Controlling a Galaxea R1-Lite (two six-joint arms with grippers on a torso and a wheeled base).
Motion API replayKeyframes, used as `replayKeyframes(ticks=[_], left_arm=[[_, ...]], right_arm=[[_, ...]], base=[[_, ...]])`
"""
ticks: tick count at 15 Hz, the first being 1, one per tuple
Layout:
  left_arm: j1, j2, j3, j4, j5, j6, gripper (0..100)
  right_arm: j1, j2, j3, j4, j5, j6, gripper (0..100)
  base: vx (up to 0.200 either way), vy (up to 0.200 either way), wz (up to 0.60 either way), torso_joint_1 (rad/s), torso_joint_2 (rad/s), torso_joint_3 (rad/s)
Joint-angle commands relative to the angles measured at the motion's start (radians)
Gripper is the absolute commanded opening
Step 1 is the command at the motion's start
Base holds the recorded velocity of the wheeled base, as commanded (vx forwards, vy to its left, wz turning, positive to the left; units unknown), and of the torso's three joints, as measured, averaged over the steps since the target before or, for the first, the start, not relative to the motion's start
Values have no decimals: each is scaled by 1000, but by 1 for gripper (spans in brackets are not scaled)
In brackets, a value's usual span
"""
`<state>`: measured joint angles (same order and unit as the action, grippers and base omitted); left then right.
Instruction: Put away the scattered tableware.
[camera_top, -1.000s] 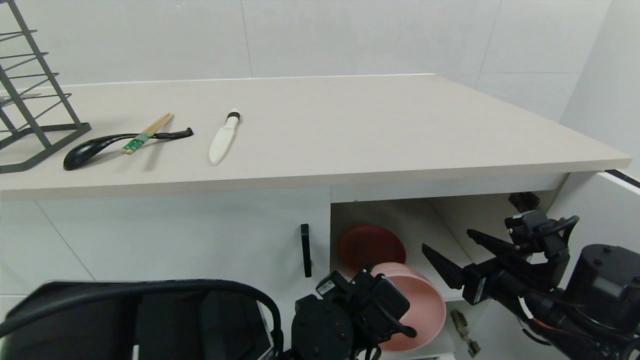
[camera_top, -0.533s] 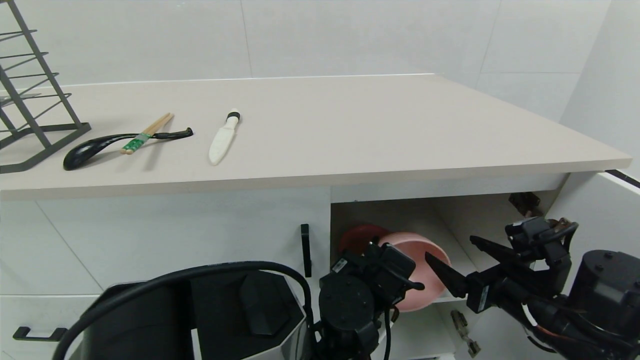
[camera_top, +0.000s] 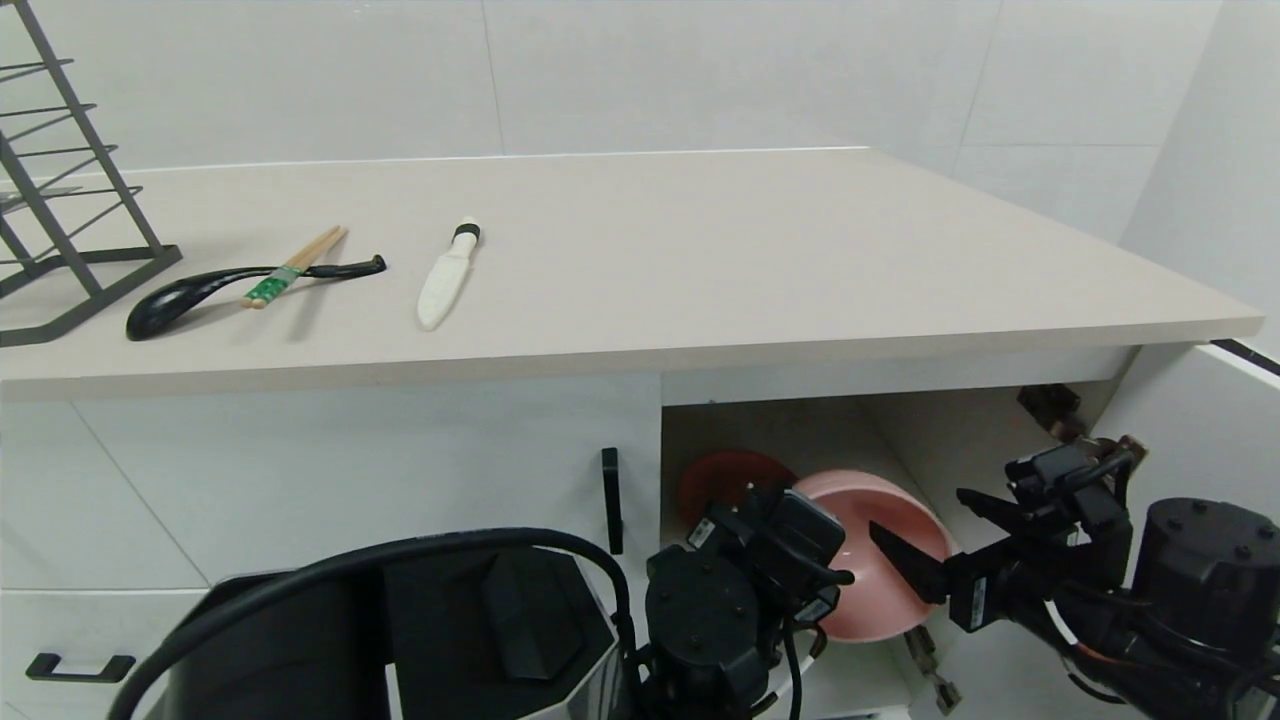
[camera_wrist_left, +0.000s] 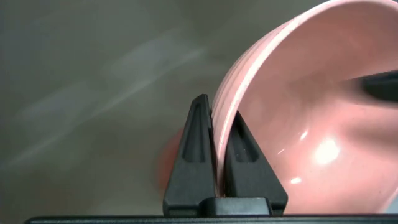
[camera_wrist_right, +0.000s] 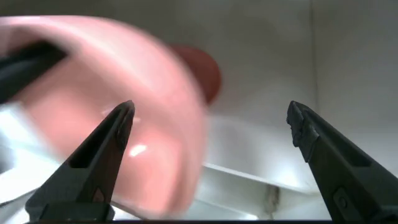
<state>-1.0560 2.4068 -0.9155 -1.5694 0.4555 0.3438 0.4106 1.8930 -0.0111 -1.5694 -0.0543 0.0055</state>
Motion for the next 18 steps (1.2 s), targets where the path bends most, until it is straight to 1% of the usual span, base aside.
replayKeyframes(ticks=[1, 2, 3, 5, 6, 8, 10, 11, 14, 15, 17, 18], left_arm=[[-1, -41, 27, -1, -44, -12, 0], [-1, -54, 35, -1, -74, -12, 0], [2, -60, 32, -1, -84, -12, 0], [10, -61, 27, -1, -84, -12, 0], [10, -63, 26, -1, -84, -12, 0], [16, -61, 14, -1, -80, -12, 0], [30, -57, 14, -1, -81, -12, 0], [31, -54, 14, -1, -81, -12, 0], [25, -51, 18, -1, -81, -17, 0], [21, -51, 18, -1, -81, -19, 100], [10, -49, 21, -1, -81, -23, 100], [-4, -46, 32, -1, -81, -35, 100]], right_arm=[[-13, 34, -1, -1, 2, -2, 100], [-13, 32, -4, -1, 2, -2, 100], [-16, 31, -10, -1, 1, -2, 100], [-12, 26, -7, -1, 1, -6, 100], [-10, 24, -7, -1, 1, -9, 0], [7, 1, -6, -1, 1, -16, 0], [66, -37, -1, -1, -3, -15, 0], [82, -46, -3, -1, -4, -13, 0], [80, -40, -4, -1, -4, -9, 0], [79, -38, -6, -1, -4, -7, 0], [69, -11, -6, -1, -4, -7, 0], [56, -2, -4, -1, -4, -7, 0]], base=[[0, 0, 0, 0, 0, 0], [0, 0, 0, 0, 0, 0], [0, 0, 0, 0, 0, 0], [0, 0, 0, 0, 0, 0], [0, 0, 0, 0, 0, 0], [0, 0, 0, 0, 0, 0], [0, 0, 0, 0, 0, 0], [0, 0, 0, 0, 0, 0], [0, 0, 0, 0, 0, 0], [0, 0, 0, 0, 0, 0], [0, 0, 0, 0, 0, 0], [0, 0, 0, 0, 0, 0]])
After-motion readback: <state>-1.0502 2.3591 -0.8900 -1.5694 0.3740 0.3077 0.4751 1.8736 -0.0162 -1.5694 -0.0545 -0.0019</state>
